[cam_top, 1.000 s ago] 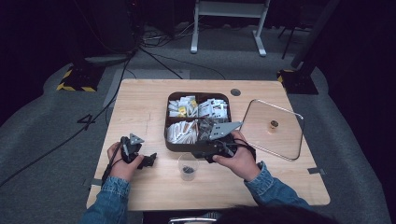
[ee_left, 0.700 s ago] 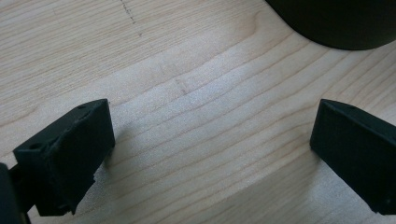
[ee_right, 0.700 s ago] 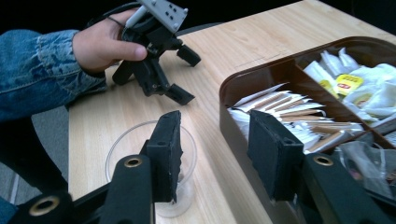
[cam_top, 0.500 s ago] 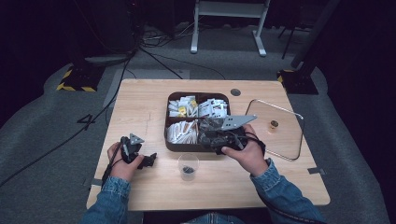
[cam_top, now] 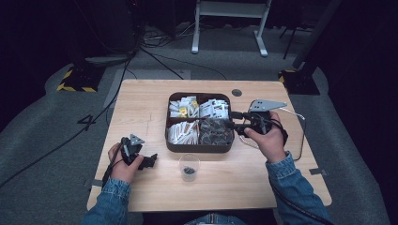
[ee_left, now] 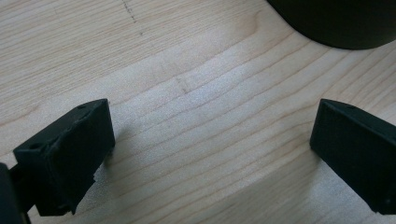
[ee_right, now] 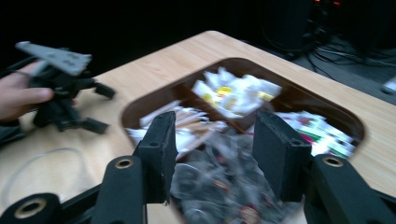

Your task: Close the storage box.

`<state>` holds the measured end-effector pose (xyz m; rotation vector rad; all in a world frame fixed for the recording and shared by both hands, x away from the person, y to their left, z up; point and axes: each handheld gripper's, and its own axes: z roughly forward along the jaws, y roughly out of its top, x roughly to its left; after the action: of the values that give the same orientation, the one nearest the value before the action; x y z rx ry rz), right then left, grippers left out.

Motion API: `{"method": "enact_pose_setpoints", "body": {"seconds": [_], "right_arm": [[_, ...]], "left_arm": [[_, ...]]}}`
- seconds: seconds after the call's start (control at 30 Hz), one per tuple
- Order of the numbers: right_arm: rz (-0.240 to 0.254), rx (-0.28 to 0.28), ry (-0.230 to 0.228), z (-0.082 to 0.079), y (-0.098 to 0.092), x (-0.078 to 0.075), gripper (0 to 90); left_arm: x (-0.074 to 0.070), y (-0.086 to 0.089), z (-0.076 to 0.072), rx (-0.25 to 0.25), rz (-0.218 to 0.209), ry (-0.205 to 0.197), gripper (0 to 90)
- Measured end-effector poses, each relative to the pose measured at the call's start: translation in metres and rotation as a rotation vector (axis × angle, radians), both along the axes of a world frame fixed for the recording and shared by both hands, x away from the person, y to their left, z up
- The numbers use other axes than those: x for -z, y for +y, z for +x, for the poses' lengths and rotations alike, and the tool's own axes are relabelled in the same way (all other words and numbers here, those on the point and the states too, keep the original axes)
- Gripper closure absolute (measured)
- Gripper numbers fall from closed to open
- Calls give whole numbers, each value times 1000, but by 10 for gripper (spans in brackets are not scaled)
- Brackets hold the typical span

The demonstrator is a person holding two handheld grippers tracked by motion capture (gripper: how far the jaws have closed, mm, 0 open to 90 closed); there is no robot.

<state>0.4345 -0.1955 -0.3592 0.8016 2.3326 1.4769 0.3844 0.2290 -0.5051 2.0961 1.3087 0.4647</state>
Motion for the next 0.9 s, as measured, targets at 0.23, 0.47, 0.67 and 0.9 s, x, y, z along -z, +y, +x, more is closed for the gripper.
{"method": "enact_pose_setpoints", "body": {"seconds": [0.23,0.47,0.67,0.9], "right_arm": [[-3,137,-4,14,-34,1,475],[-2,235,3,21,-62,-1,443],[-38,284,22,30,-73,5,413],[-41,334,43,40,-94,14,398]], "left_arm": [[0,0,0,0,0,0,2],[0,0,0,1,0,1,2],[0,0,0,1,0,0,2],[0,0,0,0,0,0,2]]}}
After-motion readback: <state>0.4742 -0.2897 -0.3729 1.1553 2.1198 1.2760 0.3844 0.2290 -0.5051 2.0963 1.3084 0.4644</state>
